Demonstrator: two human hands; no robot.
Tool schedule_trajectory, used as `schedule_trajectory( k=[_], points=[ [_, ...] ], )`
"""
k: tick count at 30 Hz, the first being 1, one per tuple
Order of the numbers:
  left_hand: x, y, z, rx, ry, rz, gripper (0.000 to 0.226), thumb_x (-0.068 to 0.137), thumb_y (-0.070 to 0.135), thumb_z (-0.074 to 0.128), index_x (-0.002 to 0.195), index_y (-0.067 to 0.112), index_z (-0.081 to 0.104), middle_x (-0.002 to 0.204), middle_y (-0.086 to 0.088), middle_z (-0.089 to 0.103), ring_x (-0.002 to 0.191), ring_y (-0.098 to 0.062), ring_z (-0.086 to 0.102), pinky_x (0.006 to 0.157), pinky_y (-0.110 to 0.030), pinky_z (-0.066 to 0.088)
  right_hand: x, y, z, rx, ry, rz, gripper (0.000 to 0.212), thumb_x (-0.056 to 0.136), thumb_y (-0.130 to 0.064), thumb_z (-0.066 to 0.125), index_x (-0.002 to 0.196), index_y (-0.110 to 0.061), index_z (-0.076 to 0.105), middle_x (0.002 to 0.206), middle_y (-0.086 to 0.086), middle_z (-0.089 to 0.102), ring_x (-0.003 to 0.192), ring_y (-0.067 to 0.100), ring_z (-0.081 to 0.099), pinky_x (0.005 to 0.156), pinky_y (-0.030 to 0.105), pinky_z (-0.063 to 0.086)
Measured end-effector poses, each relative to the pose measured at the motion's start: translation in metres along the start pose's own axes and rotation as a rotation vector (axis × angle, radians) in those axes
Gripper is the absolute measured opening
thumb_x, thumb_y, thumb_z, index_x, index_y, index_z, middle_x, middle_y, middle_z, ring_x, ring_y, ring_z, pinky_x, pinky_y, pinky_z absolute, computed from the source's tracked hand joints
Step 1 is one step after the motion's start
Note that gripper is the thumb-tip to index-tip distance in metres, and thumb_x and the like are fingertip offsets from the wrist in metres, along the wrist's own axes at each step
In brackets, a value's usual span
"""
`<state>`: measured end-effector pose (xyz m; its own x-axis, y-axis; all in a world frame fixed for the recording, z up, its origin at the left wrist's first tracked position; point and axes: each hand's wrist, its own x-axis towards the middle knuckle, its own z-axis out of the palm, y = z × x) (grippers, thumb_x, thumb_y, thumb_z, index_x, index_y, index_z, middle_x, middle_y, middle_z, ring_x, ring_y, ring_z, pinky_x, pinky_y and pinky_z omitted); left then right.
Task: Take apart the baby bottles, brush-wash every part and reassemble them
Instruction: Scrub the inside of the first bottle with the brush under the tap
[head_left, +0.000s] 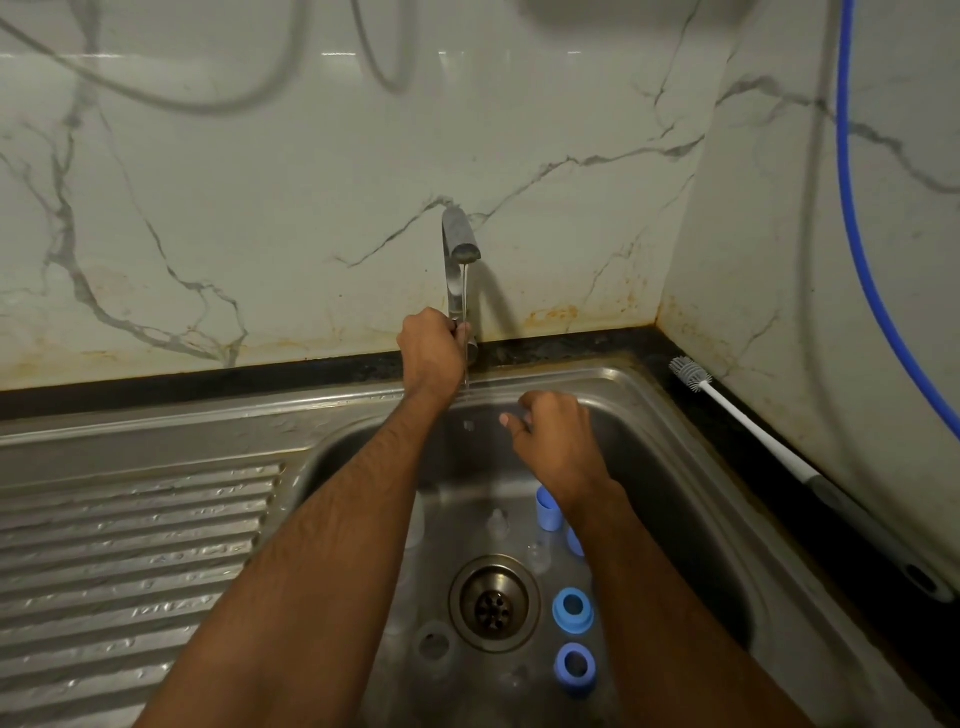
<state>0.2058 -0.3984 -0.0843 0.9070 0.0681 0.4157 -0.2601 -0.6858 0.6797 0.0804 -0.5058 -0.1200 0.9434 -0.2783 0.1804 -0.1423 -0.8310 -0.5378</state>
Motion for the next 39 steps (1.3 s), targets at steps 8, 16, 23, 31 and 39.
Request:
schedule_trajectory(
  k=[8,16,23,31,39],
  points=[
    [-0.002,-0.004,-0.004,-0.035,-0.014,0.005,0.023,0.095,0.026,0.068,0.088,0.005,0.076,0.064,0.005,0.056,0.055,-0.003,0.051,0.055,-0.009,0.035,0.001,0.001,0.004,0.01,0.01,0.003,0.016,0.102,-0.03,0.06,0.091,-0.021,0.054,0.086,0.001,0.056,0.078,0.012,0.054,0.072,0.025,0.042],
    [-0.017,-0.022,-0.007,-0.003,0.023,0.029,0.034,0.097,0.038,0.064,0.077,0.012,0.072,0.061,0.006,0.06,0.054,-0.004,0.054,0.057,-0.02,0.047,0.004,0.006,0.001,0.005,0.018,-0.041,0.017,0.102,-0.029,0.061,0.088,-0.021,0.054,0.082,0.0,0.056,0.075,0.011,0.055,0.072,0.026,0.047],
    [-0.057,-0.052,-0.017,0.018,-0.044,0.015,0.02,0.101,0.026,0.06,0.101,0.01,0.071,0.087,-0.003,0.069,0.074,-0.007,0.06,0.07,-0.02,0.048,-0.005,0.003,0.004,0.011,-0.001,-0.054,0.016,0.101,-0.028,0.062,0.105,-0.013,0.066,0.093,0.003,0.063,0.085,0.014,0.061,0.077,0.026,0.05],
    [-0.047,-0.039,-0.034,-0.024,-0.016,-0.03,0.027,0.102,0.027,0.059,0.09,0.008,0.073,0.071,0.003,0.062,0.062,-0.003,0.056,0.057,-0.015,0.039,-0.013,-0.003,0.009,0.042,-0.023,-0.032,0.014,0.1,-0.028,0.065,0.096,-0.015,0.065,0.086,0.001,0.062,0.078,0.011,0.061,0.069,0.021,0.045],
    [-0.004,-0.013,-0.022,-0.129,-0.008,0.003,0.029,0.098,0.026,0.064,0.077,0.009,0.075,0.062,-0.002,0.064,0.059,-0.014,0.062,0.068,-0.03,0.057,-0.005,-0.001,0.013,0.063,0.002,-0.013,0.016,0.1,-0.029,0.063,0.103,-0.013,0.066,0.093,0.003,0.064,0.086,0.014,0.064,0.077,0.026,0.052]
  ],
)
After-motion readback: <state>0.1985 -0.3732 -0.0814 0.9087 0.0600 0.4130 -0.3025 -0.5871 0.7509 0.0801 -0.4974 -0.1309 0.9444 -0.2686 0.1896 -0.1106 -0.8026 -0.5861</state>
